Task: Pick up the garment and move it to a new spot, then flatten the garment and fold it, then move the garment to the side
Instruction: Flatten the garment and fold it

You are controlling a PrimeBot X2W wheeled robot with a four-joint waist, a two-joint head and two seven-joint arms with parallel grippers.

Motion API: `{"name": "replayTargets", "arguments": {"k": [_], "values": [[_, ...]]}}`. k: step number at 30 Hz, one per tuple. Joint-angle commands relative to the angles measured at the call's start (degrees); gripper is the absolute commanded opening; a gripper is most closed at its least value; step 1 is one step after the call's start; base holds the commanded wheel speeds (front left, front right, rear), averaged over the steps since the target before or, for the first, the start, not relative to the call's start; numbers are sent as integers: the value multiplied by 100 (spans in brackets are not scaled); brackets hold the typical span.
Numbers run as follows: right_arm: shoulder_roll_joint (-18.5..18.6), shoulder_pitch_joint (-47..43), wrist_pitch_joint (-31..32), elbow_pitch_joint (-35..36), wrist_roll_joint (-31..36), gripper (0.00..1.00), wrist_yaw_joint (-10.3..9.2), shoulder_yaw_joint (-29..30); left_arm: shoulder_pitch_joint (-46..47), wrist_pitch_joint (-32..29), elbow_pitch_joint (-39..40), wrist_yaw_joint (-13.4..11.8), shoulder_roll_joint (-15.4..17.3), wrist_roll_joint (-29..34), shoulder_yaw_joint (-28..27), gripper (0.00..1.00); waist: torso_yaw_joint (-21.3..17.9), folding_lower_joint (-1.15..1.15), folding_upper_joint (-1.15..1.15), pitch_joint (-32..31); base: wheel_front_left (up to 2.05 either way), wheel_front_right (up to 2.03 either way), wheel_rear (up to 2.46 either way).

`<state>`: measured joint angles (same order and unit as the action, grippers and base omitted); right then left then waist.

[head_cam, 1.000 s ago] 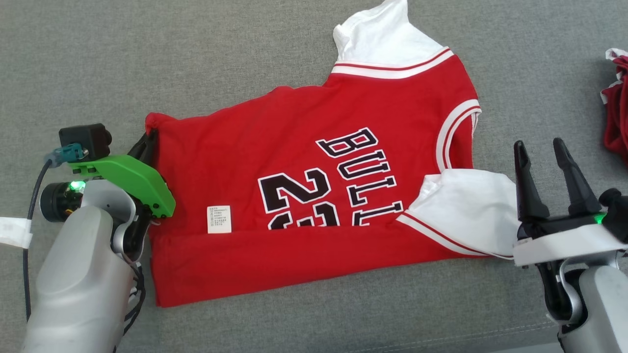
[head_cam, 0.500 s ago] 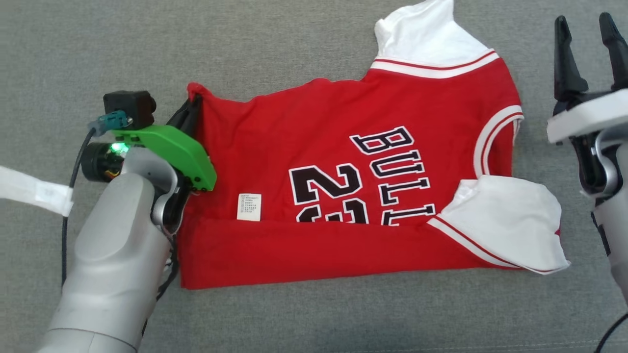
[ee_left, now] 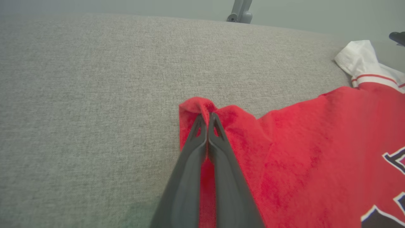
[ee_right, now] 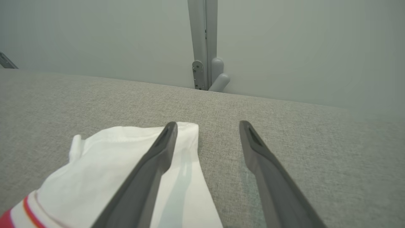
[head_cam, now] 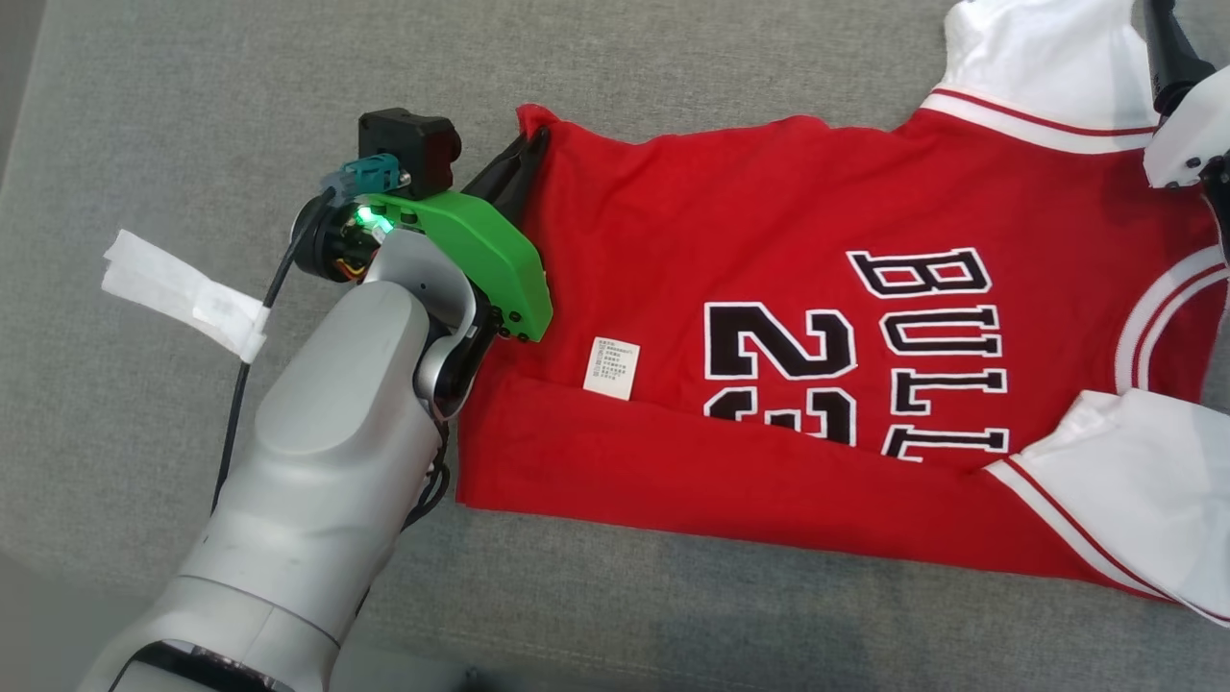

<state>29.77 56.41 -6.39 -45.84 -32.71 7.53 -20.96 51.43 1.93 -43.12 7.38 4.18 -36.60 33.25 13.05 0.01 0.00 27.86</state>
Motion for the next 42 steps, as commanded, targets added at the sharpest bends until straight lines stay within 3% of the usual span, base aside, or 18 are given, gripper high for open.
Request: {"name": "replayTargets", "arguments": {"k": [1,8,9,10,11,21,29,35,42], "values": [[60,138,41,-117,-142,100,-9,-112,163,78,-33,12,-50,-102,88,0,404,-1,0,364,0,0,0],[186,386,254,-420,-535,100,-8,-708,326,303,-237,13,-87,-292,362,0,454,-1,0,435,0,0,0],[185,380,295,-454,-610,69,-8,-792,345,338,-264,13,-90,-323,389,0,450,-1,0,432,0,0,0],[194,387,310,-464,-670,47,-8,-872,361,377,-296,13,-89,-344,412,0,440,-1,0,425,0,0,0],[215,403,320,-466,-739,0,-8,-942,375,401,-324,13,-91,-374,435,0,428,-1,0,414,0,0,0],[502,679,-200,-154,-1255,0,-9,-1351,523,973,-498,12,121,-516,232,0,208,-1,0,143,0,0,0],[844,492,-484,461,-1754,0,-9,-1704,239,1118,-181,10,361,-773,-11,0,-78,-1,0,-150,0,0,0],[1029,-301,-716,1353,-2339,0,-9,-1772,-443,983,493,12,605,-1299,-56,0,-269,-1,0,-313,0,0,0],[1158,-1823,-867,2561,-2880,0,-8,-1512,-1484,864,1427,-65,1071,-1807,-237,0,-508,-1,0,-432,0,0,0]]}}
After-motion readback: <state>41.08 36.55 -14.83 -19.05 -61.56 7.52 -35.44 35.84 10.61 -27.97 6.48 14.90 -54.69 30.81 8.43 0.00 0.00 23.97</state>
